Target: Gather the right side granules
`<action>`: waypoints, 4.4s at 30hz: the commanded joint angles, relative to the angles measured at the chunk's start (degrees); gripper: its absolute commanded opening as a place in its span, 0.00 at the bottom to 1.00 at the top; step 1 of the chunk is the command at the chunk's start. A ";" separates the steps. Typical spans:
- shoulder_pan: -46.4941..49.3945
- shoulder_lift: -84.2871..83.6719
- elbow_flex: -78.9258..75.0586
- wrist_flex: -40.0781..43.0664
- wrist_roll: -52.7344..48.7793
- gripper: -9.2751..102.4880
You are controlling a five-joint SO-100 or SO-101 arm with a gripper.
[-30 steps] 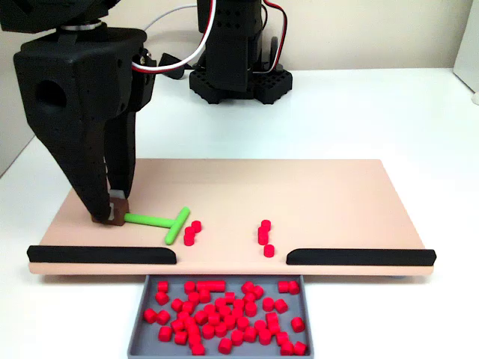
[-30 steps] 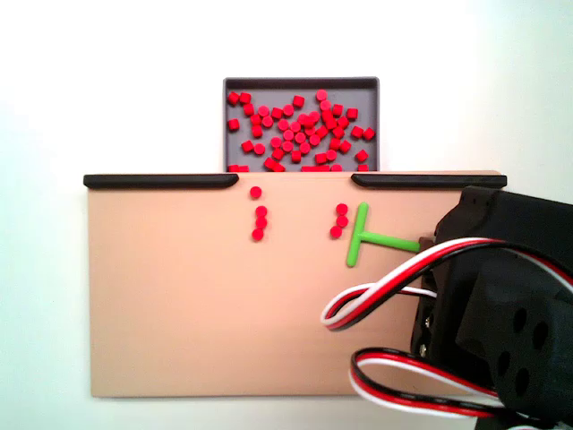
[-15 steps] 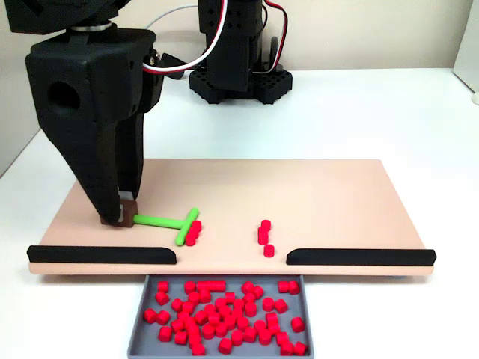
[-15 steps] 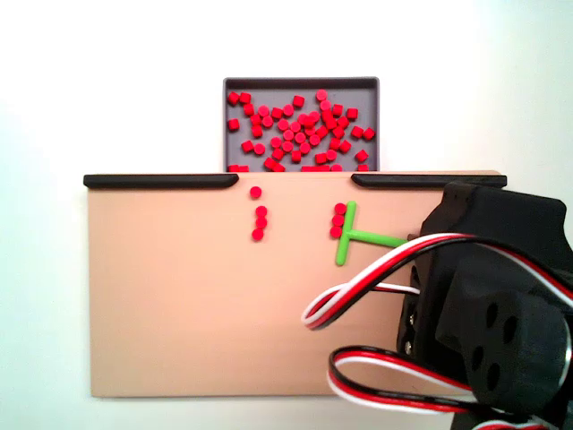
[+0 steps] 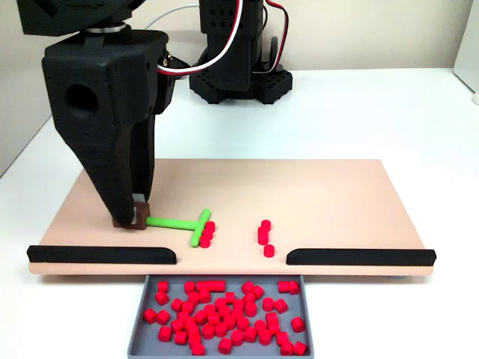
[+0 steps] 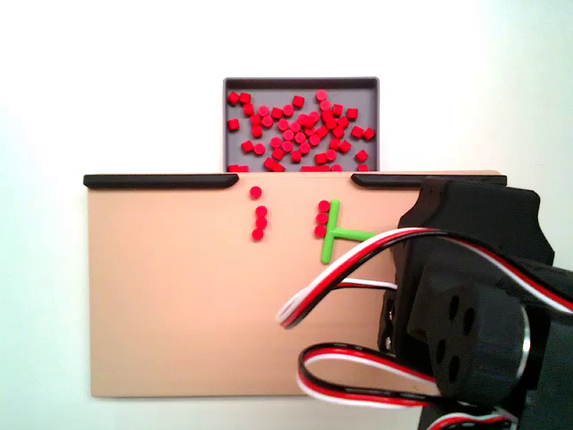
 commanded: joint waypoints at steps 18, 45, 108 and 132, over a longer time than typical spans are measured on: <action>-3.34 -0.35 -1.49 -0.18 -11.87 0.08; -4.48 -0.18 -1.49 0.18 -9.40 0.08; -16.96 45.00 31.03 10.55 105.29 0.08; -15.47 45.44 31.03 10.55 90.44 0.08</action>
